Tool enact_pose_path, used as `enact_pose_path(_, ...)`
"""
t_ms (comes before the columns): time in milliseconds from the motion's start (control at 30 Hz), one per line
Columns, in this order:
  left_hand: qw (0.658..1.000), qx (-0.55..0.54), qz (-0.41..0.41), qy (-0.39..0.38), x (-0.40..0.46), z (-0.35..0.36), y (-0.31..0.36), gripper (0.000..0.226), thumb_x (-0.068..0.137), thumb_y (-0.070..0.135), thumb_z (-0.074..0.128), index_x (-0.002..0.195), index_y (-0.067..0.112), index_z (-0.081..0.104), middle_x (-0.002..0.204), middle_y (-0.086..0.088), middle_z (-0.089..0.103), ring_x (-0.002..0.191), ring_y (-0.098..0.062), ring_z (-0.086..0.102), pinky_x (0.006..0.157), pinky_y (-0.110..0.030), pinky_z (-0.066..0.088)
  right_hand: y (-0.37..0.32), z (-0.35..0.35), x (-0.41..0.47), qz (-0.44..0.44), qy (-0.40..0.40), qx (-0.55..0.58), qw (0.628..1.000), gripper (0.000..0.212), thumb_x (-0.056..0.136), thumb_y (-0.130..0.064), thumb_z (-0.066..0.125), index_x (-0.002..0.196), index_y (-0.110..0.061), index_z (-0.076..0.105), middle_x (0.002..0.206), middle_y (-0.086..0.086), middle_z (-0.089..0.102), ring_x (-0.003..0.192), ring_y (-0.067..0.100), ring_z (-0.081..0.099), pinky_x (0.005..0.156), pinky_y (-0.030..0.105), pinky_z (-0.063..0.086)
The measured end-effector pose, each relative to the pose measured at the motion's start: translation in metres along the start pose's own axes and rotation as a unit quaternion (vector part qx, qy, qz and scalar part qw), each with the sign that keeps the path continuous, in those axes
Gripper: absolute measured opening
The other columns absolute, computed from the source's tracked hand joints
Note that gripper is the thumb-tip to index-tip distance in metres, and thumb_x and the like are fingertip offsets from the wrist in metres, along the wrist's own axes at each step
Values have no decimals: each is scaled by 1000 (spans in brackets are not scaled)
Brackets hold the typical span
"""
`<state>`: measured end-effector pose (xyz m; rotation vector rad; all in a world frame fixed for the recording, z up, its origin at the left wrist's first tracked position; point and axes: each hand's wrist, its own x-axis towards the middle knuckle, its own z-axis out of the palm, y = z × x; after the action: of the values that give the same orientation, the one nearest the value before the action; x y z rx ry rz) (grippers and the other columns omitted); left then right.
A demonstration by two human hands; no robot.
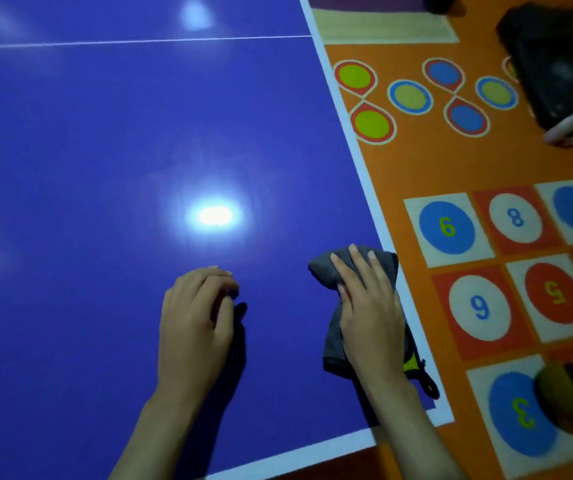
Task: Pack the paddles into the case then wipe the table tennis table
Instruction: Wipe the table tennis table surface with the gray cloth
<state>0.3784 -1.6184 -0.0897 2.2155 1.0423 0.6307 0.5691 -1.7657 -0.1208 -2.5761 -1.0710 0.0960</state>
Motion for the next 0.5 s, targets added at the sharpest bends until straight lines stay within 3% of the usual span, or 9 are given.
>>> enact_pose_path(233, 997, 45, 51, -25, 22, 10, 6, 18, 90, 16, 51, 96, 17, 68, 113, 6, 66, 112, -20, 59, 94, -34, 38, 35, -10, 36, -30, 14, 22, 999, 52, 102, -16, 58, 152, -30, 51, 163, -7, 40, 155, 19, 28, 114, 53, 43)
enact_pose_path(400, 997, 49, 58, -9, 21, -6, -1, 18, 93, 19, 50, 96, 17, 67, 112, 7, 66, 110, -20, 60, 92, -39, 41, 21, -3, 90, -27, 10, 21, 999, 47, 106, -19, 53, 152, -28, 50, 164, -5, 37, 156, 21, 25, 113, 57, 42)
enact_pose_path(500, 998, 41, 36, -1, 16, -19, -15, 20, 93, 20, 48, 97, 18, 68, 113, 8, 67, 113, -19, 59, 94, -33, 38, 1, 7, 101, -20, 11, 23, 999, 46, 107, -21, 49, 153, -25, 49, 165, -3, 36, 156, 24, 23, 115, 61, 38)
